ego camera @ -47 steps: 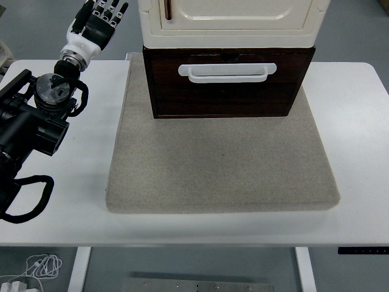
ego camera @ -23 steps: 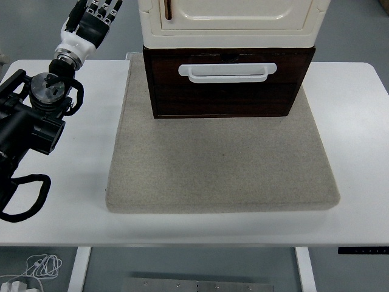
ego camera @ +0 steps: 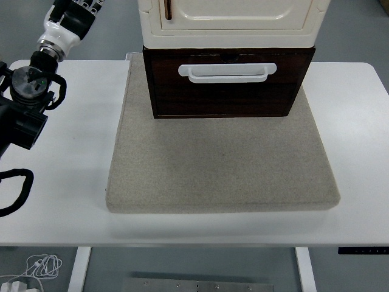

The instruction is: Open the drawer under the combination cabinet

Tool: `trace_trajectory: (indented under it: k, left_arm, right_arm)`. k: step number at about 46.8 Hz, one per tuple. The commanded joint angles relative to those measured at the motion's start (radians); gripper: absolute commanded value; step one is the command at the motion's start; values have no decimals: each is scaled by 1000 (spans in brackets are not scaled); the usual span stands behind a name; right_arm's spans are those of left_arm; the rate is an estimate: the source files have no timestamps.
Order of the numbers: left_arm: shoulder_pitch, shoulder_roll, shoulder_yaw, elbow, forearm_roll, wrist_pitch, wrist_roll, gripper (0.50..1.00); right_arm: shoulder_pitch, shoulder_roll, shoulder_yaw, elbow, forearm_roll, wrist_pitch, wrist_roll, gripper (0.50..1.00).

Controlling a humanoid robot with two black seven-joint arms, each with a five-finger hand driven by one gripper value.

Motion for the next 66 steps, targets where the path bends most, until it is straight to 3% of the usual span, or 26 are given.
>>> trace_trajectory:
  k: [1,19,28,38,49,66]
  left_arm:
    - [-19,16,16,2,13,-10,0,1000]
    - [-134,113,67,-12,251,-34,-31,1000]
    - [-190,200,98,-139,306,-40,-29,1000]
    - [-289,262,102,-199,383,-40,-29,1000]
    - [-319,355,104,-403,404,-40,-23,1000]
    - [-387,374,147,-627,511,-40,-11,1000]
  right_arm:
    - [0,0,0,0,-1,0,1,928]
    - [0,0,0,0,1,0,-1,928]
    - [0,0,0,0,-1,0,1,928]
    - [0,0,0,0,1,0,-1,928]
    - [0,0,0,0,1,0,-1,928]
    - [0,0,0,0,-1,0,-1,928]
